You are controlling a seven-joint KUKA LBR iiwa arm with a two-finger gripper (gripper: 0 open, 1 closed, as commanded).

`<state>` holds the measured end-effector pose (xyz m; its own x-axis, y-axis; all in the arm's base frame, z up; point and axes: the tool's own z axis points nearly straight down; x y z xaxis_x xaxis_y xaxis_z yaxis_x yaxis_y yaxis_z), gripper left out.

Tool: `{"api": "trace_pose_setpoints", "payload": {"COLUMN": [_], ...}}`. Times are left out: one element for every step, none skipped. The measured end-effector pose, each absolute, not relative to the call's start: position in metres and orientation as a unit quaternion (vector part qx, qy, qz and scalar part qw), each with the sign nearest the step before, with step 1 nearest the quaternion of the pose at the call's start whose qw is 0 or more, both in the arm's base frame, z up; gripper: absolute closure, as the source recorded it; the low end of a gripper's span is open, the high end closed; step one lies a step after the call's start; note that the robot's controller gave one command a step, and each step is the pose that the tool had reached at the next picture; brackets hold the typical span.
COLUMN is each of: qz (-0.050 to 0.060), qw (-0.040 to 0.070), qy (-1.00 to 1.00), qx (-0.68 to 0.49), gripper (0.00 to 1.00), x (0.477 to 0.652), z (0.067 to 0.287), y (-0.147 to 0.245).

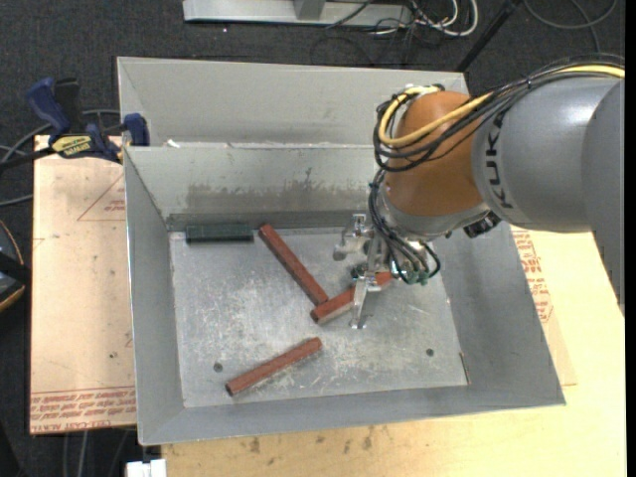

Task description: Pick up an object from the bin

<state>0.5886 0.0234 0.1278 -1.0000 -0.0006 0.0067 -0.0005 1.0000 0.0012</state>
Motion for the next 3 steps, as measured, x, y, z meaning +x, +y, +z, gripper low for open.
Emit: {"api": "trace_pose_setpoints", "payload": {"qz": [-0.001, 0.0, -0.001], "qw": [0.0, -0.009, -0.009], "qy": [-1.0, -1.0, -1.0], "qx": [0.0, -0.015, -0.015], "gripper": [0.0, 1.0, 1.0], "x": [0.591, 0.604, 0.604], "z": [0.132, 0.08, 0.08], "y": [0.023, -0.025, -0.025]}}
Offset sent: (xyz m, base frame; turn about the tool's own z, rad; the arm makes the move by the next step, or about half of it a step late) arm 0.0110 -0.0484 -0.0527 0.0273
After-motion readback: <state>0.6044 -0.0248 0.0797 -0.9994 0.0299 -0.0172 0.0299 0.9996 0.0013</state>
